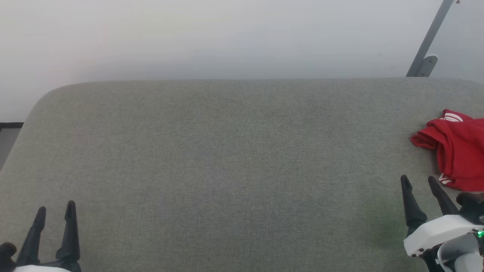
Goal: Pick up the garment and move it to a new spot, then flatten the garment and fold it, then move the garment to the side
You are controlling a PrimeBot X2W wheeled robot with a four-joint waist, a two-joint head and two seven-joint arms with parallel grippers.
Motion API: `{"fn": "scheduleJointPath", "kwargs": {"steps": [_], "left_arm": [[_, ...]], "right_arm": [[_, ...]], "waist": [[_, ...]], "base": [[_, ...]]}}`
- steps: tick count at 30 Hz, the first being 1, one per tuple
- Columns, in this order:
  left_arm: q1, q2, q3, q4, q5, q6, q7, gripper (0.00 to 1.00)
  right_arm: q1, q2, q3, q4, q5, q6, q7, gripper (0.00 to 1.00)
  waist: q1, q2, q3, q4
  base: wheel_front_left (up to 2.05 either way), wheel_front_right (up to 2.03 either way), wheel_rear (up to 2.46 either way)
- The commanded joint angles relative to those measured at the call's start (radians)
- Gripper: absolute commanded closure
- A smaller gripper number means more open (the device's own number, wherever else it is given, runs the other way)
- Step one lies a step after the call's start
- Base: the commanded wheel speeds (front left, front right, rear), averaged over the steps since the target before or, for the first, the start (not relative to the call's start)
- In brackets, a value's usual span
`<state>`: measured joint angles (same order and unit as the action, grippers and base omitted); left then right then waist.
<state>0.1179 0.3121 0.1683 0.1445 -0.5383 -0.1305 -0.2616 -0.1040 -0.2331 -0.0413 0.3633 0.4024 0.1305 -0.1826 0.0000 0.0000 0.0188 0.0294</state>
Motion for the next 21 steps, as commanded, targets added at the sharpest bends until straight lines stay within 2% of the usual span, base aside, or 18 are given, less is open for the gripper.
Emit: {"fn": "scheduleJointPath", "kwargs": {"steps": [1, 21], "left_arm": [[0.005, 0.006, 0.008, -0.003, -0.004, 0.002, -0.004, 0.00], [0.000, 0.008, 0.003, -0.008, 0.010, 0.002, -0.004, 0.00]], "right_arm": [[0.013, 0.006, -0.007, -0.014, 0.000, 0.000, 0.005, 0.00], [0.025, 0.022, 0.004, -0.075, -0.023, 0.000, 0.021, 0.00]], "waist": [[0.0000, 0.0000, 0.001, -0.002], [0.0000, 0.0000, 0.005, -0.019]], "base": [[0.00, 0.00, 0.00], [0.00, 0.00, 0.00]]}}
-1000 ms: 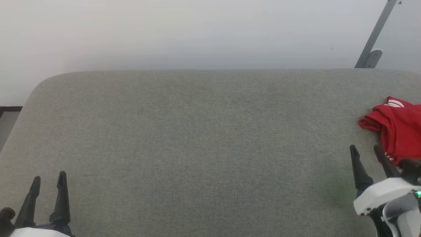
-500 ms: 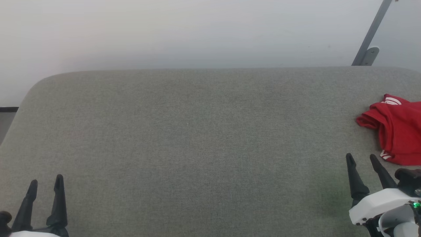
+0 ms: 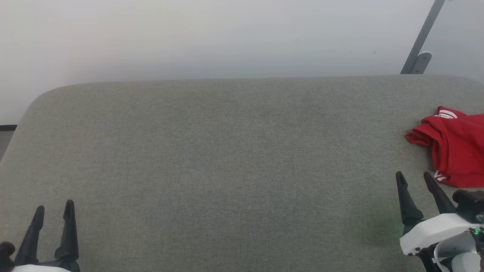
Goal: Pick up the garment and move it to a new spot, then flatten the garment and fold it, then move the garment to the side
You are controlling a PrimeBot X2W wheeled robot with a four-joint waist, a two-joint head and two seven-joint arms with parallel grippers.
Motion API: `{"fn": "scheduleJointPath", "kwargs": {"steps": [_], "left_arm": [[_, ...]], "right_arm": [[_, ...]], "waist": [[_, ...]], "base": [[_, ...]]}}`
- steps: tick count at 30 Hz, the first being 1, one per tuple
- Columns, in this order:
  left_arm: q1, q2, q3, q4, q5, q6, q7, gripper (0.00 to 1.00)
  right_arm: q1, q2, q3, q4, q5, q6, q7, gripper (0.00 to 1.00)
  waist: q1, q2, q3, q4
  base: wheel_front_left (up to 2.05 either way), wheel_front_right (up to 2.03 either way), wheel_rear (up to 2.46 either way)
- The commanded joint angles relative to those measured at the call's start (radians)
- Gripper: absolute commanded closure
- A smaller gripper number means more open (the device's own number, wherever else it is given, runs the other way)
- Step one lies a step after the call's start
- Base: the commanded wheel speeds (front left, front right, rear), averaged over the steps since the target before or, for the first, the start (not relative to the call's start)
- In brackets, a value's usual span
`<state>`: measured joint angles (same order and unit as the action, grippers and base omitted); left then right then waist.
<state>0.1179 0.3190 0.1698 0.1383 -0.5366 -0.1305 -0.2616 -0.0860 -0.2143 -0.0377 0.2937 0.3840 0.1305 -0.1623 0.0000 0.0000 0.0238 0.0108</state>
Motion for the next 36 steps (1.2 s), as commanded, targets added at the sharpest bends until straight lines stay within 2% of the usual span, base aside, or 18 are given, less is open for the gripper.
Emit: {"fn": "scheduleJointPath", "kwargs": {"steps": [1, 14, 15, 20, 36], "left_arm": [[0.000, 0.000, 0.001, -0.002, 0.009, 0.002, -0.004, 0.00], [0.016, 0.004, -0.006, -0.009, 0.016, 0.002, -0.004, 0.00], [0.003, -0.003, -0.006, -0.005, 0.003, 0.000, 0.001, 1.00], [0.003, -0.047, -0.018, 0.036, -0.013, 0.000, 0.005, 1.00], [-0.044, -0.090, -0.025, 0.049, -0.224, 0.000, 0.079, 1.00]], "right_arm": [[0.007, 0.005, -0.001, -0.009, -0.002, 0.000, 0.001, 0.00], [0.015, 0.010, 0.001, -0.041, -0.002, 0.000, 0.012, 0.00], [0.005, 0.006, 0.001, -0.033, 0.001, 0.000, 0.013, 1.00], [0.032, 0.028, 0.003, 0.006, 0.017, 0.000, 0.018, 1.00], [0.019, 0.055, -0.014, -0.006, 0.257, 0.000, 0.070, 1.00]], "waist": [[0.0000, 0.0000, -0.001, -0.001], [0.0000, 0.0000, -0.008, -0.002], [0.0000, 0.0000, -0.008, -0.002], [0.0000, 0.0000, -0.008, -0.003], [0.0000, 0.0000, -0.010, -0.004]], "base": [[0.00, 0.00, 0.00], [0.00, 0.00, 0.00], [0.00, 0.00, 0.00], [0.00, 0.00, 0.00], [0.00, 0.00, 0.00]]}}
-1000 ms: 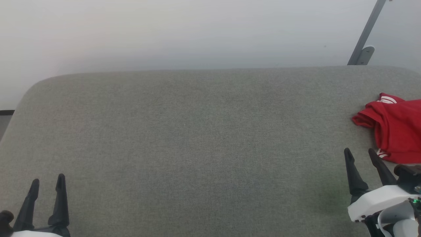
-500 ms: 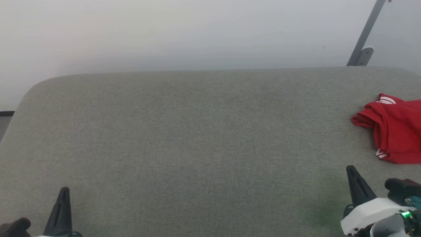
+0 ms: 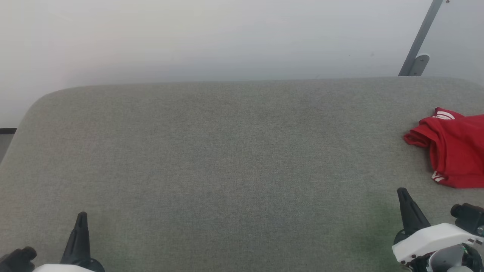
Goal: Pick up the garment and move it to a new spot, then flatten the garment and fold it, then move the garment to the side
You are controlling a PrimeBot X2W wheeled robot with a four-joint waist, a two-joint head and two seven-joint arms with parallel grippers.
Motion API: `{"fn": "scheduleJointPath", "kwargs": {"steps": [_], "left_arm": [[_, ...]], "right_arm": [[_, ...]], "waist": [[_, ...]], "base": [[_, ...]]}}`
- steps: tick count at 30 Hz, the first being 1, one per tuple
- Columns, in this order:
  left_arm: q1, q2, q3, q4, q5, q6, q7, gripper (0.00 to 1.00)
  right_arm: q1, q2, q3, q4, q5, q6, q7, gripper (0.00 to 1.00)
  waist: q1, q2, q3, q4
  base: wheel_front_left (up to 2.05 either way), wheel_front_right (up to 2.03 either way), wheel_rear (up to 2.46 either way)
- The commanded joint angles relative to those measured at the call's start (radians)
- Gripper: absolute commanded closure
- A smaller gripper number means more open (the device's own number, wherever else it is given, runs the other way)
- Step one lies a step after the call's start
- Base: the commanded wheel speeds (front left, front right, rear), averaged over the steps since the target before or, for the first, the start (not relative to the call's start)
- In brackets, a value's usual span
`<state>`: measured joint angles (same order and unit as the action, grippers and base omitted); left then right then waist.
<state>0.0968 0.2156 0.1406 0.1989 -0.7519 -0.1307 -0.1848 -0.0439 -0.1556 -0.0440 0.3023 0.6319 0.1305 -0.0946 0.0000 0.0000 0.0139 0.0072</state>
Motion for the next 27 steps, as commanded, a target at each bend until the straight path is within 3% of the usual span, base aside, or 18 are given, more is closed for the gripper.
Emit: {"fn": "scheduleJointPath", "kwargs": {"steps": [1, 27], "left_arm": [[-0.026, 0.011, 0.004, -0.011, -0.021, 0.000, 0.007, 1.00], [-0.094, -0.050, -0.007, 0.008, -0.318, 0.000, 0.110, 1.00]], "right_arm": [[-0.024, -0.002, -0.008, -0.016, 0.024, 0.000, 0.006, 1.00], [-0.041, 0.036, -0.030, -0.034, 0.362, 0.000, 0.077, 1.00]], "waist": [[0.0000, 0.0000, 0.000, 0.000], [0.0000, 0.0000, -0.003, -0.002]], "base": [[0.00, 0.00, 0.00], [0.00, 0.00, 0.00]]}}
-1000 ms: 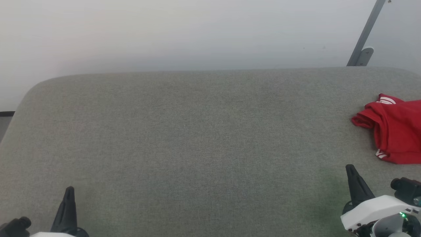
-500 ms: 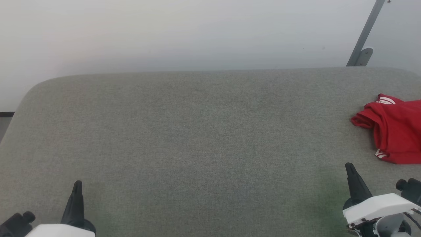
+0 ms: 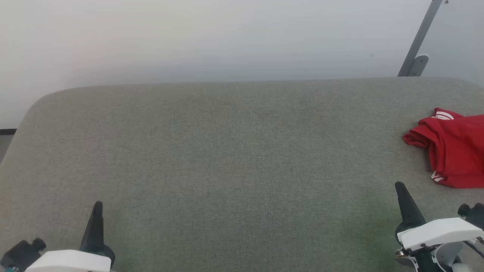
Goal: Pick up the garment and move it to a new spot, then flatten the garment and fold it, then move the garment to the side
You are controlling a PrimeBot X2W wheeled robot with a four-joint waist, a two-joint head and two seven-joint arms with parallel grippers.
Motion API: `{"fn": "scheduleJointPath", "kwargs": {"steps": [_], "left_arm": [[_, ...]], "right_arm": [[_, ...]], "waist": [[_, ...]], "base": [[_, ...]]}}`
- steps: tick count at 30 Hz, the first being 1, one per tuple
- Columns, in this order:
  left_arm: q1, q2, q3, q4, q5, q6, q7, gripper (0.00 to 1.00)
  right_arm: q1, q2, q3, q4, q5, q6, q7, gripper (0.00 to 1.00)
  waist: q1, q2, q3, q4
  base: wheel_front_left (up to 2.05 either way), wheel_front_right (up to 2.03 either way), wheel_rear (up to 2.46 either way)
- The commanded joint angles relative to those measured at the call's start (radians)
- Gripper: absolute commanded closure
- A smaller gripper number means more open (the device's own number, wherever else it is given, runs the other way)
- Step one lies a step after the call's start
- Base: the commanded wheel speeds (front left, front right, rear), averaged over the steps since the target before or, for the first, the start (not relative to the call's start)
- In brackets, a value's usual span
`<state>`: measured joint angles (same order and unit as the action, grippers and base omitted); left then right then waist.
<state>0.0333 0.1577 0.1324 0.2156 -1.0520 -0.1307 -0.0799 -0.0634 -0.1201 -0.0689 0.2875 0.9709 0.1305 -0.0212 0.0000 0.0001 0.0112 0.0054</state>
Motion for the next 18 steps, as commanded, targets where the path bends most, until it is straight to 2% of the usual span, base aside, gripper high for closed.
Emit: {"fn": "scheduleJointPath", "kwargs": {"steps": [1, 18], "left_arm": [[-0.032, 0.006, 0.001, -0.008, -0.027, 0.000, 0.009, 1.00], [-0.063, -0.023, -0.004, 0.001, -0.168, 0.000, 0.058, 1.00]], "right_arm": [[-0.021, 0.002, -0.006, -0.020, 0.034, 0.000, 0.006, 1.00], [-0.031, 0.019, -0.017, -0.026, 0.192, 0.000, 0.041, 1.00]], "waist": [[0.0000, -0.0001, 0.000, 0.000], [0.0000, -0.0001, -0.002, -0.001]], "base": [[0.00, 0.00, 0.00], [0.00, 0.00, 0.00]]}}
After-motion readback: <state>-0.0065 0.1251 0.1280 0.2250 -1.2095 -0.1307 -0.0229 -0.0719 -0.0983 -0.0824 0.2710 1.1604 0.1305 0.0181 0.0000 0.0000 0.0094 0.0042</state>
